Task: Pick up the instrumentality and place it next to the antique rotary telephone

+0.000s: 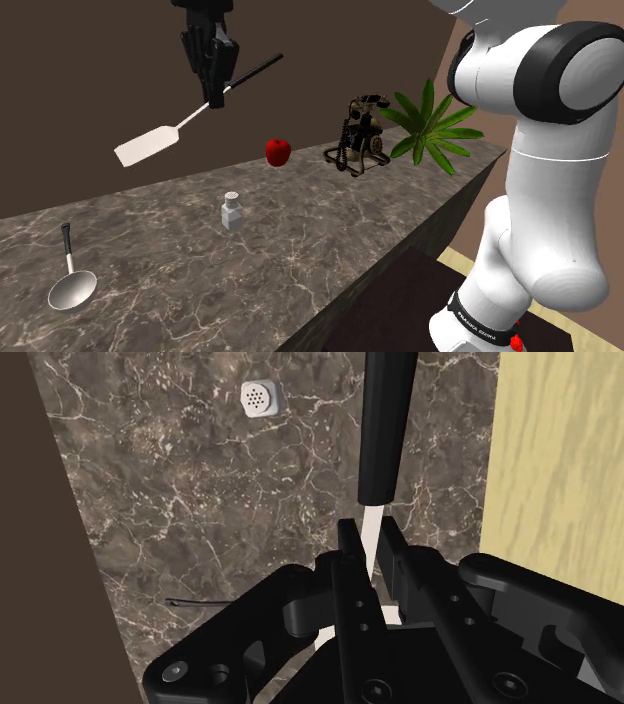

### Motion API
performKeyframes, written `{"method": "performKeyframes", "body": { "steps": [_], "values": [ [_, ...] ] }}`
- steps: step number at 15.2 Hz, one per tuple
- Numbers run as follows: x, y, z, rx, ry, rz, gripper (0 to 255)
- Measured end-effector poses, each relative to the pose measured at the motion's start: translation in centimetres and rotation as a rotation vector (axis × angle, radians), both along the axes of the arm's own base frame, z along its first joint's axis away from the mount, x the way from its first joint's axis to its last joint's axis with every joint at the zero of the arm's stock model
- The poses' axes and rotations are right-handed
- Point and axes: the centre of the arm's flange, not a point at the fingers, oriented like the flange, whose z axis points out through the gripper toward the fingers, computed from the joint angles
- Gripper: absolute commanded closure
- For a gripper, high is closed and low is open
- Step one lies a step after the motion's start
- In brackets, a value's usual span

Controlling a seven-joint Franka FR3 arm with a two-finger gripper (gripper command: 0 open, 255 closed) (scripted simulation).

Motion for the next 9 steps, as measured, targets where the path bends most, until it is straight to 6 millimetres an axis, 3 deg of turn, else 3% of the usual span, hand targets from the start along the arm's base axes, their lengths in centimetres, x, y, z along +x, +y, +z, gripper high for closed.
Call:
{"method": "performKeyframes", "body": {
  "steps": [7,9],
  "values": [
    [0.0,0.1,3.5,0.0,-0.001,0.001,255],
    [-0.3,-1.4,3.9,-0.001,0.002,0.001,255]
  ]
}}
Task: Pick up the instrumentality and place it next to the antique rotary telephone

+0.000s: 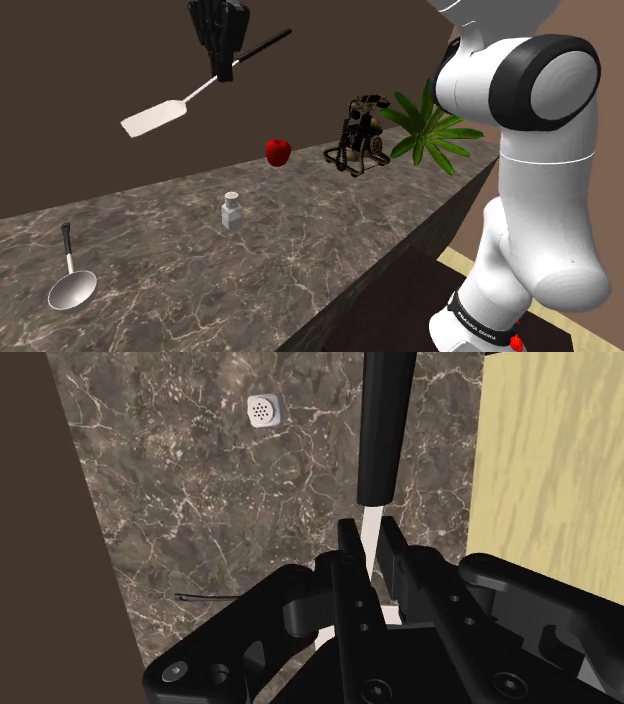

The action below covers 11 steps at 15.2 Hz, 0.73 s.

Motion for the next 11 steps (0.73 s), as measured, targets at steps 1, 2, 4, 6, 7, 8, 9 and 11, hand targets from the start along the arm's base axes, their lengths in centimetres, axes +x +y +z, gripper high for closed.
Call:
{"method": "performKeyframes", "body": {
  "steps": [1,2,4,6,7,8,9,11],
  "values": [
    [-0.1,-1.2,0.4,0.0,-0.001,0.0,255],
    [-0.3,-2.2,0.4,0.0,-0.002,0.001,255],
    [-0.5,-4.8,0.2,0.0,-0.002,0.0,255],
    [-1.0,-7.8,-0.1,0.0,-0.002,-0.002,255],
    [-1.2,-9.3,0.0,0.0,-0.002,-0.002,255],
    [-1.5,-10.2,-0.1,0.0,-0.002,-0.002,255],
    [-1.6,-11.4,0.0,0.0,-0.002,-0.002,255],
    [-2.1,-14.3,0.2,0.0,-0.002,-0.002,255]
  ]
}}
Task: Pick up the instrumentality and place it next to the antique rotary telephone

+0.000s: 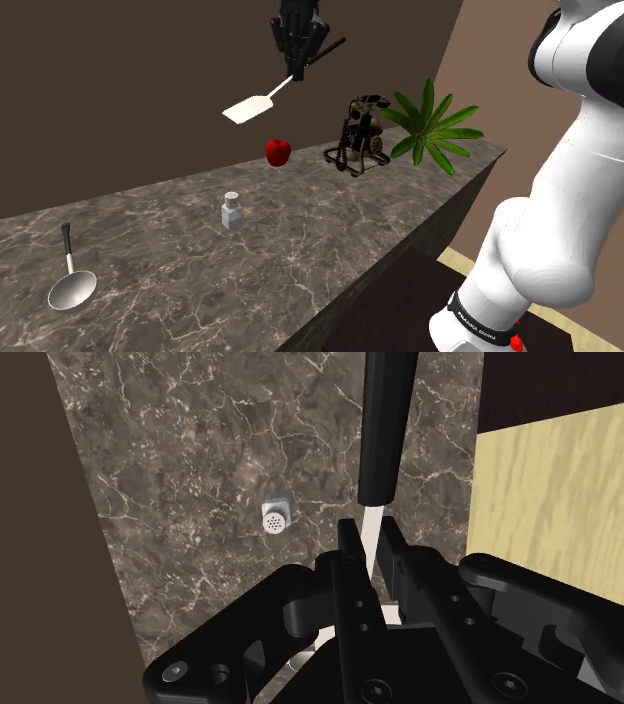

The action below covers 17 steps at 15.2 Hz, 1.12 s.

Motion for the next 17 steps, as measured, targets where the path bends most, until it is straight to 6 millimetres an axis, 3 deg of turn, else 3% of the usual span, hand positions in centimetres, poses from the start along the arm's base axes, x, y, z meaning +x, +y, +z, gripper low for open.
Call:
{"method": "performKeyframes", "body": {
  "steps": [17],
  "values": [
    [-3.1,-22.2,-0.4,0.001,0.001,0.0,255]
  ]
}}
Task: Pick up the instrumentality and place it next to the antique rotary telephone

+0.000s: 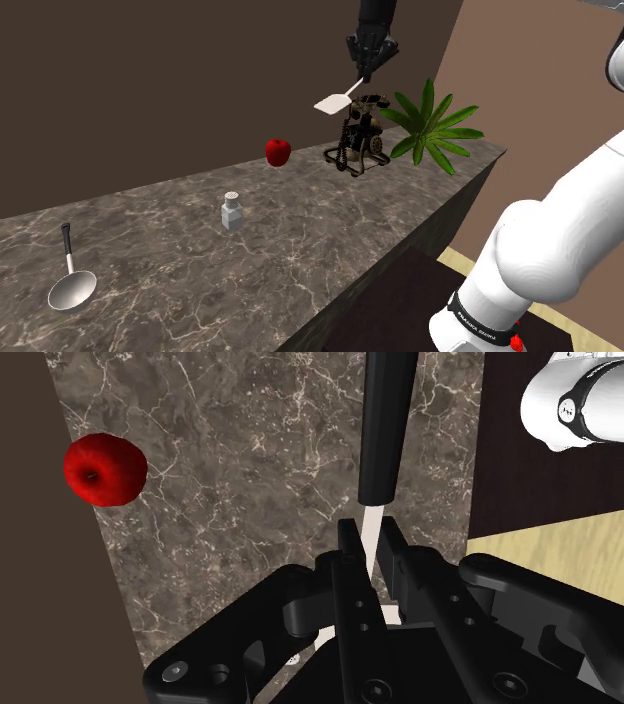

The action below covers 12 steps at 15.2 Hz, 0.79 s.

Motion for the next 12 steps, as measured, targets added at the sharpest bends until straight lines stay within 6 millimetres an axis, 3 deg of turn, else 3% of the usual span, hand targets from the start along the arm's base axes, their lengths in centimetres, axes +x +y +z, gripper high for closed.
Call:
{"method": "performKeyframes", "body": {
  "steps": [4,12],
  "values": [
    [-0.8,-4.6,-0.1,0.0,0.0,0.0,255],
    [-0.8,-5.1,-3.9,0.0,0.0,0.002,255]
  ]
}}
